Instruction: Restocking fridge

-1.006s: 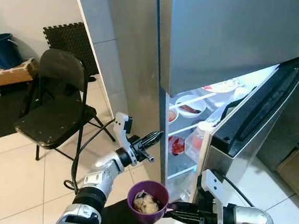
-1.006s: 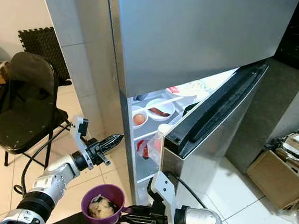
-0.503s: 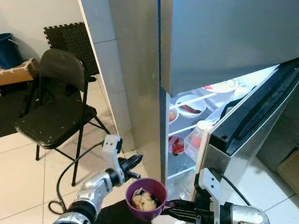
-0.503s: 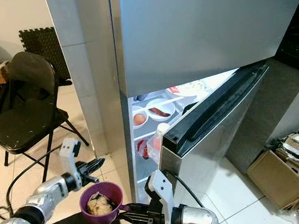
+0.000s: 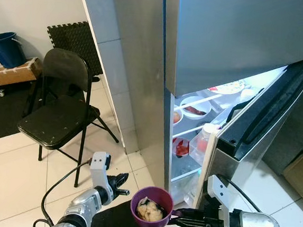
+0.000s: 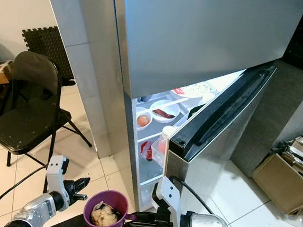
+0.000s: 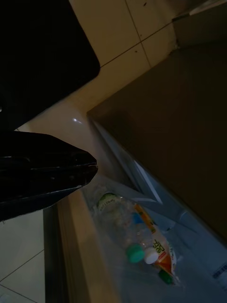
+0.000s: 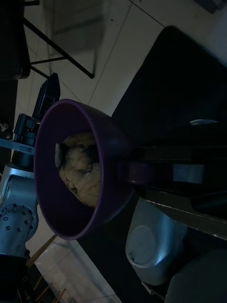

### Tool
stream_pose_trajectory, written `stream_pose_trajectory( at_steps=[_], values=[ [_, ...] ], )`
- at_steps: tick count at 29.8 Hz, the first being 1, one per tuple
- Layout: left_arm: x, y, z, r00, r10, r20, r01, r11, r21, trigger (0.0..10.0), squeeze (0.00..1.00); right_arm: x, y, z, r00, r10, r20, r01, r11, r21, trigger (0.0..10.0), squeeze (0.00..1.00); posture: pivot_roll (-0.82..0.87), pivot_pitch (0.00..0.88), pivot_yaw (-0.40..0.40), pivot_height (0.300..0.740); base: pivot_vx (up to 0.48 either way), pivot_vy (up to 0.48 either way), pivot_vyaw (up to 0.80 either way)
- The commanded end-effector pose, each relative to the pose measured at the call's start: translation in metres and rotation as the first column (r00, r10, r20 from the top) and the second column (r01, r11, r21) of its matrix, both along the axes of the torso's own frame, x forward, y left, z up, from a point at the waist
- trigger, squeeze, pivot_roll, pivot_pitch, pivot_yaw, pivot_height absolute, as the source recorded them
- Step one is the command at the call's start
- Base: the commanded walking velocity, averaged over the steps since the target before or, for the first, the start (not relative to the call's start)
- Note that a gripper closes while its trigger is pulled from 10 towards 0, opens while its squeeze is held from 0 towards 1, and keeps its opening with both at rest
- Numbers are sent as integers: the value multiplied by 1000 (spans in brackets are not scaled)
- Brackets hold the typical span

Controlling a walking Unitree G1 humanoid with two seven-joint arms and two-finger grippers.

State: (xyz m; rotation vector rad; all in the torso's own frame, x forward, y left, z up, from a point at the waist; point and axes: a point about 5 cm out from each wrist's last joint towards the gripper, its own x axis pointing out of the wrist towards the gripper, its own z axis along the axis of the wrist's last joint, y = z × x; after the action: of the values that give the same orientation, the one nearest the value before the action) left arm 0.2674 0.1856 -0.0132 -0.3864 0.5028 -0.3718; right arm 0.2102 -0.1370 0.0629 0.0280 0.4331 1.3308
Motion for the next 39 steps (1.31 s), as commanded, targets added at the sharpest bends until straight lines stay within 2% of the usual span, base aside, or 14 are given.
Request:
stream_pose_trajectory(
  at_steps=[1,9,14,20,24,29,34,39],
  values=[
    [-6,10,-5,999,23,-26,-22,999,28,10000,0,-1,1,3,1000,8,9,-9,999,34,10000,0,-77,0,75,740,-431,0,0],
    [-8,8,-8,999,20,-41,-18,999,33,10000,0,1,-2,2,1000,-9,9,9,1000,25,10000,0,-81,0,76,740,-455,0,0],
    [-6,3,-6,999,8,-31,-7,1000,25,10000,0,6,-5,0,998,-57,11,58,998,-6,10000,0,-83,0,74,740,-472,0,0],
    [1,-4,0,1000,-13,9,13,1000,14,10000,0,8,-6,-3,997,-74,14,74,997,-29,10000,0,-82,0,68,740,0,0,0],
    [10,-15,9,996,-51,79,50,999,9,10000,0,9,-5,-2,998,-67,14,68,997,-28,10000,0,-81,0,59,740,0,0,0],
    [13,-19,12,992,-65,109,65,998,6,10000,0,9,-5,-2,998,-65,12,65,997,-30,10000,0,-83,0,55,740,0,0,0],
    [18,-20,16,991,-47,126,43,998,35,10000,0,9,-4,-2,998,-61,11,61,998,-29,10000,0,-85,0,45,740,470,0,0],
    [19,-23,17,991,-42,127,40,999,13,10000,0,9,-3,-3,998,-58,9,58,998,-30,10000,0,-87,0,43,740,480,0,0]
  ],
)
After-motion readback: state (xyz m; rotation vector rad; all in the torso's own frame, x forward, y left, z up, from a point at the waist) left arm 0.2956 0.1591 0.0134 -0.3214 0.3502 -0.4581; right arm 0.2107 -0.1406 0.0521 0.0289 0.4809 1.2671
